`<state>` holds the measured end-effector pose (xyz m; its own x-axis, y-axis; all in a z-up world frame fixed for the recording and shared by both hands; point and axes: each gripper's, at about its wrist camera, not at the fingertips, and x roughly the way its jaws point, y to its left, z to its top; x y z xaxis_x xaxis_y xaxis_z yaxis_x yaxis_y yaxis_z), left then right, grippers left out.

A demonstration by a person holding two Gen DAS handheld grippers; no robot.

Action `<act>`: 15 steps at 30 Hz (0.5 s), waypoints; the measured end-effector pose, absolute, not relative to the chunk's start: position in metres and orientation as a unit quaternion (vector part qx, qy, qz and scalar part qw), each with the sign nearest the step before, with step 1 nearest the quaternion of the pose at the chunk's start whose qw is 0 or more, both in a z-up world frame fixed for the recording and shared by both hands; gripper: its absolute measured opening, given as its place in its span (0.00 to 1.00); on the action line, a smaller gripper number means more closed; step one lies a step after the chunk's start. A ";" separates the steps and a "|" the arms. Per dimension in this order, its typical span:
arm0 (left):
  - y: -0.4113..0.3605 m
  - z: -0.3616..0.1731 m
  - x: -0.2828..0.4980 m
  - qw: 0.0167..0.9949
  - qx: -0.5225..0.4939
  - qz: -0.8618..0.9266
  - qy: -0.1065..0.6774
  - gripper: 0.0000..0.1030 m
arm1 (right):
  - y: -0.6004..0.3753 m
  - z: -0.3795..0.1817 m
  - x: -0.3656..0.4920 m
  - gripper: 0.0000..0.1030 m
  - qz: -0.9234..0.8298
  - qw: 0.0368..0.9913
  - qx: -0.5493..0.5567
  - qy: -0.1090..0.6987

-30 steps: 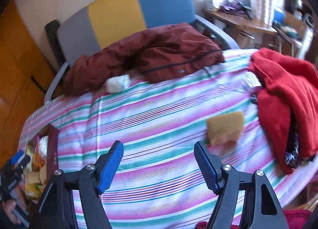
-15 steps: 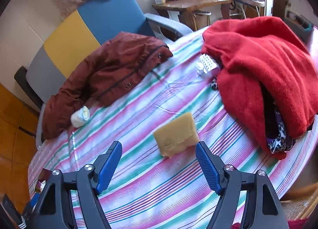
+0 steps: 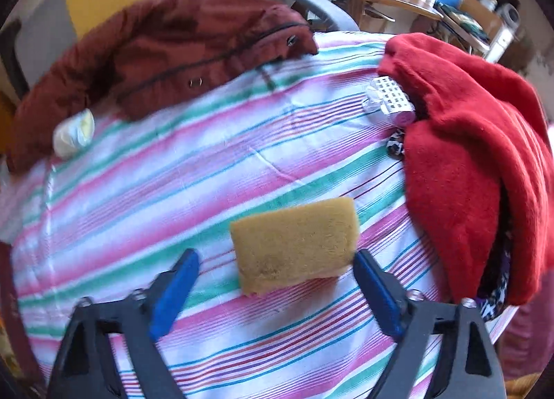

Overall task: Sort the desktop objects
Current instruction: 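Grasp the last yellow sponge with the right tool while the left tool grasps the white sock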

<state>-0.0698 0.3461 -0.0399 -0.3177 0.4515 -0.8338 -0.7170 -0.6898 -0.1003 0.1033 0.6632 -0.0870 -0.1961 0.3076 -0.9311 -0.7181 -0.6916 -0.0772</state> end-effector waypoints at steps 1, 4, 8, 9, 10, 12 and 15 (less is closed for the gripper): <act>0.353 -0.041 -0.073 0.366 -0.458 0.797 0.146 0.78 | 0.664 -0.089 0.103 0.68 0.746 0.346 -0.538 0.187; 0.369 -0.044 -0.083 0.367 -0.463 0.794 0.143 0.78 | 0.667 -0.091 0.107 0.66 0.746 0.345 -0.536 0.192; 0.395 -0.049 -0.100 0.368 -0.475 0.788 0.137 0.79 | 0.667 -0.090 0.108 0.64 0.747 0.347 -0.533 0.194; 0.401 -0.050 -0.104 0.368 -0.477 0.787 0.135 0.80 | 0.666 -0.090 0.107 0.63 0.748 0.347 -0.532 0.193; 0.408 -0.052 -0.108 0.367 -0.478 0.787 0.135 0.80 | 0.666 -0.089 0.106 0.63 0.748 0.348 -0.532 0.192; 0.422 -0.055 -0.116 0.364 -0.478 0.787 0.137 0.80 | 0.666 -0.088 0.107 0.63 0.748 0.349 -0.529 0.196; 0.444 -0.059 -0.126 0.361 -0.475 0.791 0.139 0.85 | 0.668 -0.086 0.108 0.63 0.750 0.351 -0.523 0.200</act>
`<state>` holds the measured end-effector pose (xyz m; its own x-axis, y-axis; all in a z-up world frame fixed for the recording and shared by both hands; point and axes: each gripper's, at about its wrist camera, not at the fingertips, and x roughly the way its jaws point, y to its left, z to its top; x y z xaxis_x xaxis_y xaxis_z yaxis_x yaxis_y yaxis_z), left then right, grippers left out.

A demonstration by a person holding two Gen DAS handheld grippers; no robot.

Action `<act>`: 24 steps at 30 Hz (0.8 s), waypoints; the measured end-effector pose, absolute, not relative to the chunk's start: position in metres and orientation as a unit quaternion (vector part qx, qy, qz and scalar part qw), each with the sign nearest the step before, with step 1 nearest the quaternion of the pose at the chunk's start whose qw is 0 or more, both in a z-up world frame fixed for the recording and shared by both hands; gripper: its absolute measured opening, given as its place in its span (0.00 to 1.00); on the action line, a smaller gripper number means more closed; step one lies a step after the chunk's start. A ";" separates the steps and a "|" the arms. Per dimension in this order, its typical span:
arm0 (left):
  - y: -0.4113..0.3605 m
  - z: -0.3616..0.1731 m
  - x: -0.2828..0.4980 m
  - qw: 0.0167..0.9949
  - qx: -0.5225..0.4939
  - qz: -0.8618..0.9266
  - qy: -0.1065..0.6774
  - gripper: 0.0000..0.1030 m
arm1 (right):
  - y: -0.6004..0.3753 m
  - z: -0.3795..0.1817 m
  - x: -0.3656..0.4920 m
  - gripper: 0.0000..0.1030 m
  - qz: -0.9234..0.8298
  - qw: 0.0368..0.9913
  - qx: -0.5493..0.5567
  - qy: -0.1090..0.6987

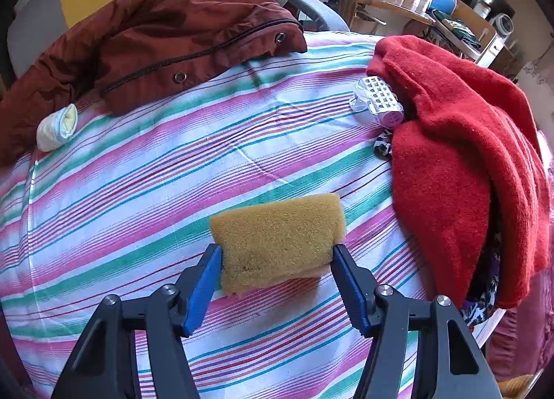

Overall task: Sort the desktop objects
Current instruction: 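Grasp the last yellow sponge with the right tool while the left tool grasps the white sock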

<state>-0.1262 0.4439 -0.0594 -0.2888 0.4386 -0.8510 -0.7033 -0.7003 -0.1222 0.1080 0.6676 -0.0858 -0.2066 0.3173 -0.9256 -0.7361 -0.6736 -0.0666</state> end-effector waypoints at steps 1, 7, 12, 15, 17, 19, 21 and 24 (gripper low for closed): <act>0.453 -0.061 -0.129 0.359 -0.471 0.792 0.145 0.86 | 0.668 -0.085 0.108 0.63 0.751 0.351 -0.522 0.200; 0.491 -0.069 -0.150 0.345 -0.463 0.803 0.150 1.00 | 0.664 -0.082 0.106 0.63 0.757 0.351 -0.517 0.188; 0.519 -0.083 -0.167 0.328 -0.467 0.803 0.169 1.00 | 0.662 -0.079 0.105 0.63 0.764 0.346 -0.513 0.184; 0.532 -0.092 -0.173 0.321 -0.471 0.802 0.179 1.00 | 0.659 -0.077 0.104 0.63 0.766 0.345 -0.513 0.179; 0.541 -0.097 -0.176 0.312 -0.470 0.804 0.188 1.00 | 0.658 -0.077 0.104 0.63 0.767 0.344 -0.512 0.178; 0.549 -0.102 -0.181 0.311 -0.477 0.800 0.190 1.00 | 0.656 -0.077 0.103 0.63 0.768 0.341 -0.513 0.175; 0.555 -0.106 -0.185 0.303 -0.478 0.801 0.194 1.00 | 0.655 -0.078 0.102 0.63 0.769 0.339 -0.514 0.173; 0.562 -0.118 -0.193 0.297 -0.495 0.793 0.195 0.92 | 0.655 -0.079 0.100 0.63 0.768 0.336 -0.518 0.169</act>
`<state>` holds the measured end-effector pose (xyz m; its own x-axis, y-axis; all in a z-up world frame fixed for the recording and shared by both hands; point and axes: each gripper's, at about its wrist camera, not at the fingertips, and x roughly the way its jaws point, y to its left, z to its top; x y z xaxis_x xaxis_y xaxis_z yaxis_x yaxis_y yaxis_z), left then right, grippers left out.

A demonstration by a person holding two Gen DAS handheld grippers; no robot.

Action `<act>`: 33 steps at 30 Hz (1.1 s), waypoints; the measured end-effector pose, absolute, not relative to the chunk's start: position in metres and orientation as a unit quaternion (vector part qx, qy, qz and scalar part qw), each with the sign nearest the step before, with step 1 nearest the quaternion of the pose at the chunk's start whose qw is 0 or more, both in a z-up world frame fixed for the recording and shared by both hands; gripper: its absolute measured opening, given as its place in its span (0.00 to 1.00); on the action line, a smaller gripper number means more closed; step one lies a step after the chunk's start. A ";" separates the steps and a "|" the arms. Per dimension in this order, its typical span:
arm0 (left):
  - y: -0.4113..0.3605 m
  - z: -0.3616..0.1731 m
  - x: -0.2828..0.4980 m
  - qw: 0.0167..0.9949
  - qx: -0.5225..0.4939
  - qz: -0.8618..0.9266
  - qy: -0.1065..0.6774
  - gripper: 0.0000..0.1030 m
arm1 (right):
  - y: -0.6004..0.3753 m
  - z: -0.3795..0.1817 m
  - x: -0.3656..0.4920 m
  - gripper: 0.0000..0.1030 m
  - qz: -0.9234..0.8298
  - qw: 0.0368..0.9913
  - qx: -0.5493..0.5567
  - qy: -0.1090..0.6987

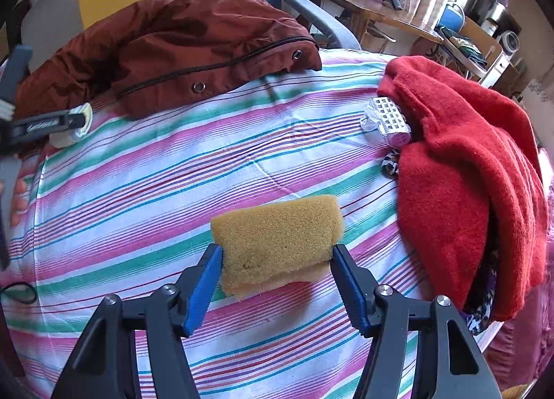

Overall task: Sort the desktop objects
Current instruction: 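Grasp the last yellow sponge with the right tool while the left tool grasps the white sock, then carry the held sponge and white sock toward the gold tray with both tools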

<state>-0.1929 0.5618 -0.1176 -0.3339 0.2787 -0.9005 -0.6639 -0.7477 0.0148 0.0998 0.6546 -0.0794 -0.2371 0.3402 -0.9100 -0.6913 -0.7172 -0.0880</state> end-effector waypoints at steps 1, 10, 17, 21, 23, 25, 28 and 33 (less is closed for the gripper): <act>0.562 -0.121 -0.195 0.295 -0.499 0.791 0.196 0.82 | 0.655 -0.080 0.100 0.63 0.768 0.336 -0.519 0.169; 0.527 -0.120 -0.181 0.325 -0.487 0.789 0.185 0.69 | 0.655 -0.082 0.100 0.63 0.767 0.332 -0.523 0.166; 0.482 -0.119 -0.134 0.337 -0.476 0.785 0.210 0.69 | 0.646 -0.078 0.095 0.62 0.789 0.301 -0.511 0.158; 0.454 -0.117 -0.105 0.340 -0.468 0.787 0.216 0.66 | 0.629 -0.072 0.087 0.62 0.818 0.241 -0.498 0.157; 0.438 -0.116 -0.092 0.341 -0.468 0.788 0.210 0.66 | 0.619 -0.070 0.082 0.62 0.830 0.205 -0.495 0.154; 0.423 -0.115 -0.081 0.339 -0.469 0.790 0.202 0.65 | 0.606 -0.068 0.077 0.62 0.843 0.161 -0.491 0.150; 0.408 -0.112 -0.065 0.337 -0.467 0.794 0.195 0.65 | 0.589 -0.069 0.070 0.62 0.851 0.112 -0.494 0.141; 0.392 -0.120 -0.032 0.334 -0.463 0.800 0.185 0.65 | 0.570 -0.073 0.064 0.61 0.851 0.065 -0.504 0.128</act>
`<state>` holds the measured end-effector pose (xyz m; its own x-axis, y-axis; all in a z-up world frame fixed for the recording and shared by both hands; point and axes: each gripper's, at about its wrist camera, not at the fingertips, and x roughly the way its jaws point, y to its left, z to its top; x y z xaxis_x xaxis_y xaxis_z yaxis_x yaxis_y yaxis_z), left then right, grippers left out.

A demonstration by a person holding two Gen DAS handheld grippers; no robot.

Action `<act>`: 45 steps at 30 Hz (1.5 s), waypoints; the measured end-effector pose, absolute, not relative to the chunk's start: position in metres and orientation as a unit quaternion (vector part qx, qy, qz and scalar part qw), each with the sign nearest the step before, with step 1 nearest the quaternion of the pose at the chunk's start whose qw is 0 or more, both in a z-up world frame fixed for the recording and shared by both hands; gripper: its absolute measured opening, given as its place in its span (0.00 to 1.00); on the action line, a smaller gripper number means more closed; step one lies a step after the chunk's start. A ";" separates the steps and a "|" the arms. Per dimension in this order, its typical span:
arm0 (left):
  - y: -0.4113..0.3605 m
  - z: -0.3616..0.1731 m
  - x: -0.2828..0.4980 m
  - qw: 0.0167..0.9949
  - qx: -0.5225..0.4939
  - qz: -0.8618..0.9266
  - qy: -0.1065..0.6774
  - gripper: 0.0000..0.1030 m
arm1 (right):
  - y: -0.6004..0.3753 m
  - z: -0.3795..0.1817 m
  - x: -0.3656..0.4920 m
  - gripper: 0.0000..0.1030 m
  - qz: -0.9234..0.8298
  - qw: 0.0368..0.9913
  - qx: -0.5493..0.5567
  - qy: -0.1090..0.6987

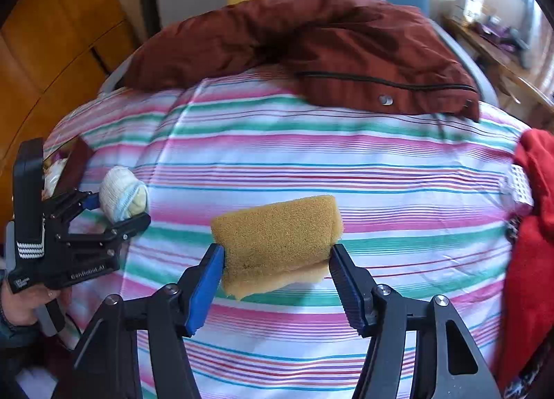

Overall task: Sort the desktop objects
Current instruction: 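Carry the held sponge and white sock toward the gold tray with both tools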

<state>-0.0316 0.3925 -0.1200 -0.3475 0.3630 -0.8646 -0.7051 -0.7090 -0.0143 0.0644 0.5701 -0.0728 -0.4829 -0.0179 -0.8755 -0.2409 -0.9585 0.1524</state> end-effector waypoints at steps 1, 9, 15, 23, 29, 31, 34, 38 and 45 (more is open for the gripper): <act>0.387 -0.119 -0.028 0.334 -0.462 0.801 0.185 0.65 | 0.568 -0.073 0.064 0.61 0.852 0.059 -0.504 0.126; 0.360 -0.118 -0.010 0.331 -0.450 0.810 0.180 0.65 | 0.550 -0.077 0.063 0.61 0.848 0.029 -0.518 0.104; 0.349 -0.119 -0.002 0.332 -0.444 0.813 0.176 0.65 | 0.542 -0.079 0.061 0.51 0.845 0.026 -0.528 0.088; 0.338 -0.122 0.001 0.337 -0.442 0.814 0.171 0.65 | 0.542 -0.082 0.059 0.56 0.842 0.037 -0.532 0.083; 0.336 -0.124 0.001 0.341 -0.438 0.815 0.166 0.65 | 0.527 -0.086 0.053 0.73 0.840 0.025 -0.540 0.058; 0.336 -0.124 0.000 0.342 -0.436 0.815 0.166 0.65 | 0.522 -0.087 0.050 0.70 0.840 0.020 -0.540 0.046; 0.337 -0.123 0.000 0.343 -0.434 0.816 0.166 0.65 | 0.519 -0.090 0.048 0.62 0.839 0.006 -0.543 0.038; 0.334 -0.122 0.001 0.341 -0.433 0.819 0.162 0.65 | 0.520 -0.088 0.049 0.58 0.841 -0.002 -0.539 0.046; 0.327 -0.109 0.005 0.344 -0.420 0.824 0.159 0.65 | 0.520 -0.087 0.050 0.57 0.841 0.000 -0.539 0.049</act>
<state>0.0053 0.3269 -0.1089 -0.4098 0.4340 -0.8023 -0.7008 -0.7128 -0.0276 0.0496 0.5201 -0.0871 -0.4189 -0.0521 -0.9065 -0.0528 -0.9953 0.0815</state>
